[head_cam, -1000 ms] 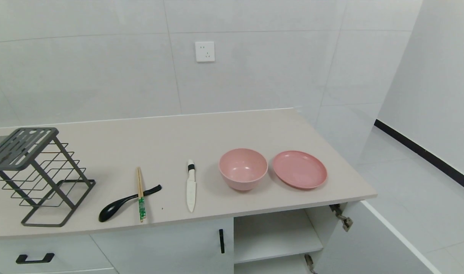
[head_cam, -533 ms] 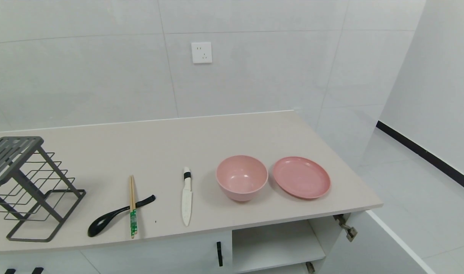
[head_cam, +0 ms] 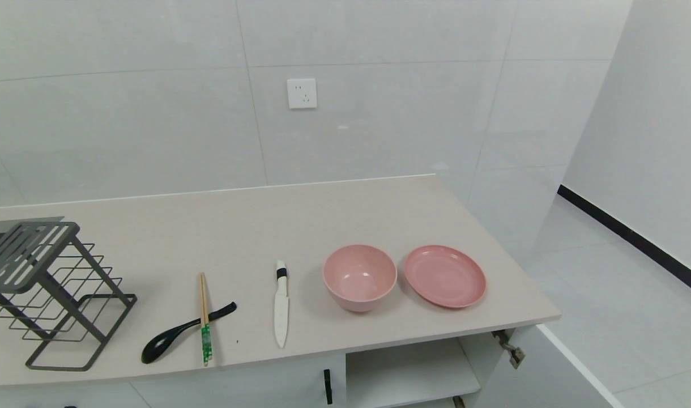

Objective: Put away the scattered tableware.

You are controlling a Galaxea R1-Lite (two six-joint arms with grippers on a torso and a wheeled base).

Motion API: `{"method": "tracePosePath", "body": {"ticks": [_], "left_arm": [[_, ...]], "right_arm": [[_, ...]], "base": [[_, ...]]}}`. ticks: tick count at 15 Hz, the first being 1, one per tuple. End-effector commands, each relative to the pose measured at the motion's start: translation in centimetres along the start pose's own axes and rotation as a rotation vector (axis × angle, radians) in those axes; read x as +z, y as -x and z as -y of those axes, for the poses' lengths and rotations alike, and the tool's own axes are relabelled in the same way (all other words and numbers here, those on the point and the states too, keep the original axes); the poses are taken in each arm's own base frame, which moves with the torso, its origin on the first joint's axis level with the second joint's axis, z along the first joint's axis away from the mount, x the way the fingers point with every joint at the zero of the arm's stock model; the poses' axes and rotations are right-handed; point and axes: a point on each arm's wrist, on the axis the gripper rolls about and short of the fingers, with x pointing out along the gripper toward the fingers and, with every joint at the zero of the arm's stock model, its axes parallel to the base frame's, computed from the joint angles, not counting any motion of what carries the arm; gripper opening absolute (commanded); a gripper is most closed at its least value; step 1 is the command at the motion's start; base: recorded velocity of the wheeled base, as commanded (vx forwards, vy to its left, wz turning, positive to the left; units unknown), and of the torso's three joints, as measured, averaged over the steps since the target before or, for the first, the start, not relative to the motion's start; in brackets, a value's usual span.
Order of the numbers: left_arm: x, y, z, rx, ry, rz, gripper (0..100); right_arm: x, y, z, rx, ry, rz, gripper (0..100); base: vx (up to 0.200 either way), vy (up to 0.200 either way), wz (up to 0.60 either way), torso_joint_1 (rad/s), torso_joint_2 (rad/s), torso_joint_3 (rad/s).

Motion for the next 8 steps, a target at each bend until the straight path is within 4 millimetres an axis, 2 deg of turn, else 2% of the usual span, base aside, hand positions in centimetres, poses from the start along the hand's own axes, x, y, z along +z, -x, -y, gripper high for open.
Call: {"method": "tracePosePath", "body": {"ticks": [1,2,8], "left_arm": [[0.0,0.0,0.0,0.001,0.0,0.0,100],[0.0,0.0,0.0,-0.001,0.0,0.0,100],[0.0,0.0,0.0,-0.001,-0.008,0.0,100]], "right_arm": [[0.0,-0.01,0.0,0.0,0.0,-0.002,100],[0.0,-0.01,0.0,0.0,0.0,-0.002,100],[0.0,-0.01,0.0,0.0,0.0,-0.002,100]], "base": [[0.2,0.0,0.0,0.027,-0.03,-0.027],[0.2,0.0,0.0,0.017,-0.02,-0.017],[0.0,0.0,0.0,0.0,0.0,0.0]]}}
